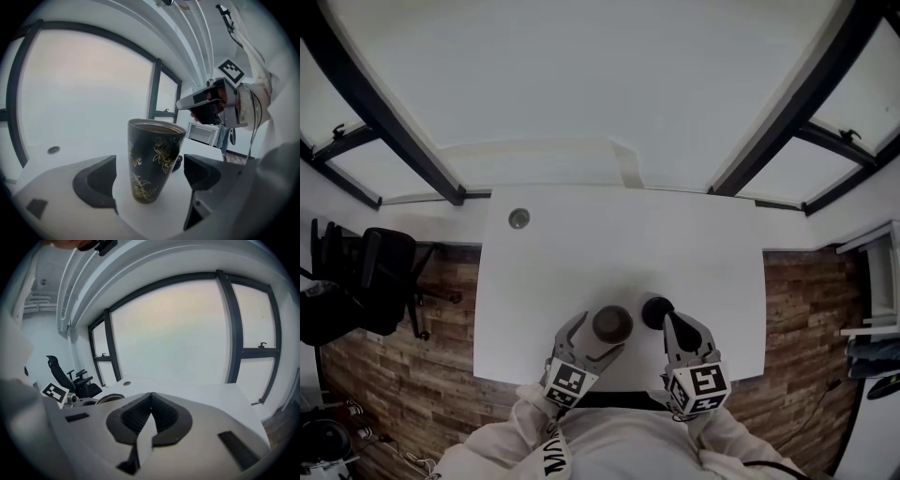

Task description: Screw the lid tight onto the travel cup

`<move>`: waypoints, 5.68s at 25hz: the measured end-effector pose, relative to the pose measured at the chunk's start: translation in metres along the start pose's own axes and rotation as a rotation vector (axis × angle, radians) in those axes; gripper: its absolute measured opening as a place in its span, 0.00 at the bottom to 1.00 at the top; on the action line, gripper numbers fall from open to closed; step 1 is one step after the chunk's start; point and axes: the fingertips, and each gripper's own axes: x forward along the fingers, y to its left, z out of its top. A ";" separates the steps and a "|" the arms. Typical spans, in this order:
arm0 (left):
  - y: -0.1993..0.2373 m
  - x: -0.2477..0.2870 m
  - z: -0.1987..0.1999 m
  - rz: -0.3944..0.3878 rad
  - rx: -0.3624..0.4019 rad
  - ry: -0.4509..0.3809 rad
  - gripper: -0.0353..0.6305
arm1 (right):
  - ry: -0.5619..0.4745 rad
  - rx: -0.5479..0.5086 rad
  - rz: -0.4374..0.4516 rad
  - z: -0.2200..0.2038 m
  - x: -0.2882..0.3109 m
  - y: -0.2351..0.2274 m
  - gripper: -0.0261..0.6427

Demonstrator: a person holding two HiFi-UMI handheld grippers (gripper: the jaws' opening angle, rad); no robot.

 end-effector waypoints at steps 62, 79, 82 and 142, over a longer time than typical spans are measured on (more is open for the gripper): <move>0.000 0.048 0.015 -0.078 0.057 -0.137 0.66 | 0.658 -0.131 0.111 -0.176 0.093 -0.038 0.61; 0.000 0.049 0.018 -0.081 0.059 -0.137 0.66 | 0.700 -0.139 0.132 -0.149 0.071 -0.046 0.61; 0.002 0.047 0.017 -0.079 0.062 -0.134 0.66 | 0.650 -0.152 0.169 -0.109 0.059 -0.034 0.61; 0.000 0.043 0.017 -0.066 0.042 -0.111 0.66 | 0.490 -0.258 0.237 -0.014 0.062 0.102 0.61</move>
